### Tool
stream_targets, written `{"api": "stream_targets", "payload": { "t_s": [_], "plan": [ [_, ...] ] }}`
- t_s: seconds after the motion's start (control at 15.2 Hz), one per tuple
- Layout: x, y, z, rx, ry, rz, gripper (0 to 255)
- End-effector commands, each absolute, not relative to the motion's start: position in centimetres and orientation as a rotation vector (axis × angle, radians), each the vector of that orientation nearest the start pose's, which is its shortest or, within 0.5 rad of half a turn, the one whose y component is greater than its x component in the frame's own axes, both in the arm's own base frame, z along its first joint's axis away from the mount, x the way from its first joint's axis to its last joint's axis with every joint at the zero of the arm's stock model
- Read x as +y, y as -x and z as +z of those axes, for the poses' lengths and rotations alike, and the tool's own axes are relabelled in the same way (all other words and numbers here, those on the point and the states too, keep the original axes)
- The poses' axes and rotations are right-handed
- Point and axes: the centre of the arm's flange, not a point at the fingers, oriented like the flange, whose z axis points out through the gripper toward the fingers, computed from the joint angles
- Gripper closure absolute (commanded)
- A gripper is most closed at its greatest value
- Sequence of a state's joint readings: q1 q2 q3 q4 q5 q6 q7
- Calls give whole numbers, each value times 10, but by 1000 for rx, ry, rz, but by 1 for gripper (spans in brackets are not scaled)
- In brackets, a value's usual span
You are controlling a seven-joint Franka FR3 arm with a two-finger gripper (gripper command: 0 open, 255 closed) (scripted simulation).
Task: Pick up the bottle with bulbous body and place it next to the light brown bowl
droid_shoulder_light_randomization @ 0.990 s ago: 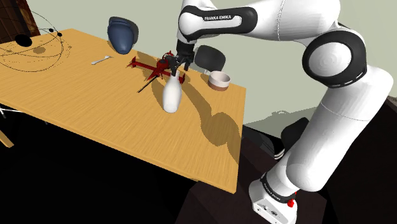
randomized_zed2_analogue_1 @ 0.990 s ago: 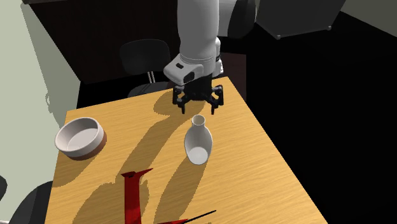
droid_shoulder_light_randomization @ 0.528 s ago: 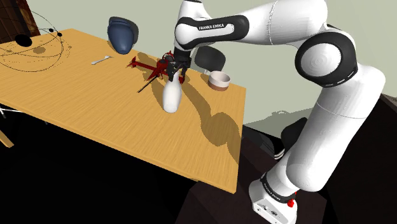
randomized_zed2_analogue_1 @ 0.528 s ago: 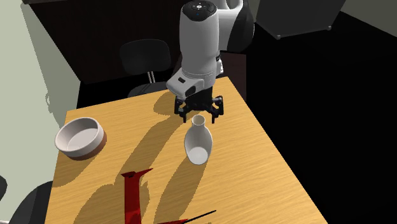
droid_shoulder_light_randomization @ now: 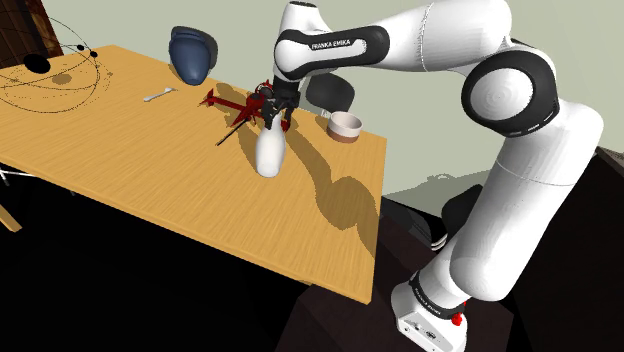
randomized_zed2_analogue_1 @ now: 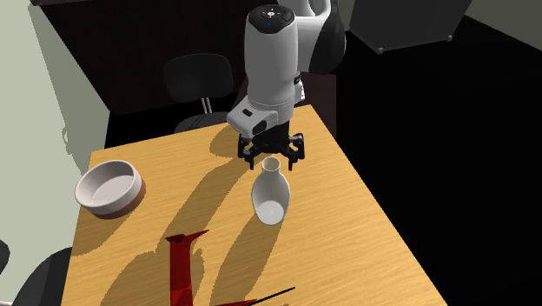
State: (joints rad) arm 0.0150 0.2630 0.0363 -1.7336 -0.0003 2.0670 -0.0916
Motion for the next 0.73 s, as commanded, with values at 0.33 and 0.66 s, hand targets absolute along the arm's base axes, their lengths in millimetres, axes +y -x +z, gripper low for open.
{"api": "stream_targets", "payload": {
  "t_s": [0.33, 0.66],
  "plan": [
    [31, -640, 433, -221, 3124, -111, 255],
    [31, -640, 438, -221, 3124, -111, 255]
  ]
}}
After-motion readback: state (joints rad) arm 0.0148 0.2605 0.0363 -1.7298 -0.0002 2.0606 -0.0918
